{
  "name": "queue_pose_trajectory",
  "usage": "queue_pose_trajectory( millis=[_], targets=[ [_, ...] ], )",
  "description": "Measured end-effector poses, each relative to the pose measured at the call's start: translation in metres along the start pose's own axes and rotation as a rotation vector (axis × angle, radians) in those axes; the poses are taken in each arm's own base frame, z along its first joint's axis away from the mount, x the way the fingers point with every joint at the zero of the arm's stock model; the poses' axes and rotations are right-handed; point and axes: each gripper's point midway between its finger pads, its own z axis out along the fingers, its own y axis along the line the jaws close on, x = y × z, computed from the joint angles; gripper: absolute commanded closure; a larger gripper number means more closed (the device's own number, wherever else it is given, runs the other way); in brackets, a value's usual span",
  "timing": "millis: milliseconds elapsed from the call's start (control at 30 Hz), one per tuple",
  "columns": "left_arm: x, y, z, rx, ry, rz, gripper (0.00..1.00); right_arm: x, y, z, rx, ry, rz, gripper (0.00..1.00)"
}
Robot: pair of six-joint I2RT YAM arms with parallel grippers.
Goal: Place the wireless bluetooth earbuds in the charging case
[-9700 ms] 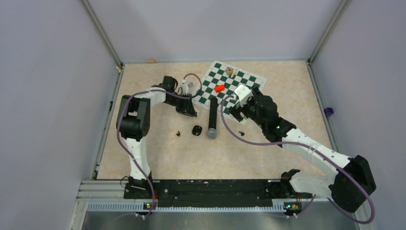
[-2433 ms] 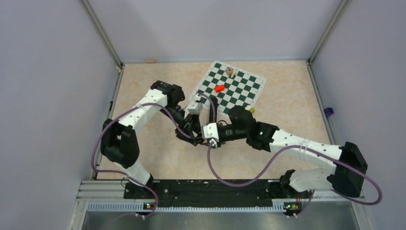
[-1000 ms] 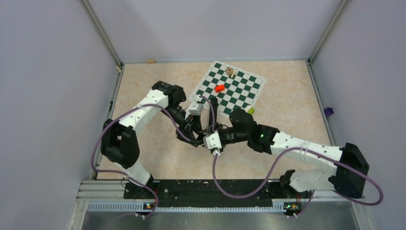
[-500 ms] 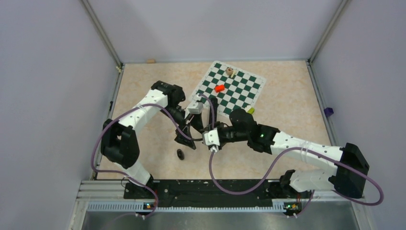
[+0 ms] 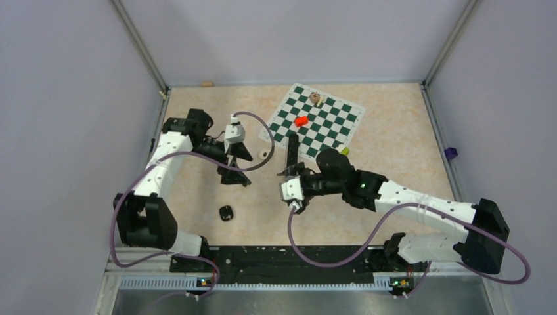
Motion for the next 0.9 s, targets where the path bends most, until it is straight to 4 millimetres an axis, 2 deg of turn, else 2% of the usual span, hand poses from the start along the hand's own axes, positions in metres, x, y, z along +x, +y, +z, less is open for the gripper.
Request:
queue_pose_trajectory(
  millis=[133, 167, 200, 233, 267, 367, 467, 667, 800, 867, 900],
  targets=[
    [0.000, 0.018, -0.023, -0.167, -0.049, 0.014, 0.01, 0.005, 0.010, -0.007, -0.033, 0.028, 0.007, 0.29],
    [0.000, 0.020, -0.027, -0.207, -0.057, 0.021, 0.01, 0.005, 0.011, -0.008, -0.036, 0.031, 0.008, 0.33],
    [0.000, 0.021, -0.029, -0.233, -0.060, 0.029, 0.01, 0.005, 0.012, -0.009, -0.040, 0.034, 0.007, 0.52],
    [0.000, 0.023, -0.031, -0.262, -0.060, 0.039, 0.01, 0.006, 0.012, -0.010, -0.040, 0.035, 0.008, 0.89],
    [0.000, 0.023, -0.033, -0.285, -0.057, 0.048, 0.01, 0.006, 0.012, -0.011, -0.039, 0.036, 0.003, 1.00],
    [0.005, 0.030, -0.039, -0.354, -0.018, 0.067, 0.01, 0.007, 0.010, -0.011, -0.028, 0.044, 0.022, 1.00],
    [0.021, 0.039, -0.045, -0.402, 0.061, 0.059, 0.01, 0.007, 0.006, -0.012, -0.005, 0.047, 0.042, 1.00],
    [0.086, 0.057, -0.054, -0.441, 0.312, -0.102, 0.01, 0.007, -0.007, -0.013, 0.053, 0.050, 0.063, 1.00],
    [0.134, 0.053, -0.055, -0.441, 0.452, -0.198, 0.01, 0.007, -0.011, -0.014, 0.075, 0.055, 0.067, 0.65],
    [0.153, 0.045, -0.053, -0.430, 0.497, -0.235, 0.01, 0.008, -0.012, -0.014, 0.080, 0.059, 0.067, 0.51],
    [0.161, 0.042, -0.053, -0.425, 0.515, -0.250, 0.01, 0.008, -0.012, -0.015, 0.083, 0.061, 0.072, 0.47]
  ],
)
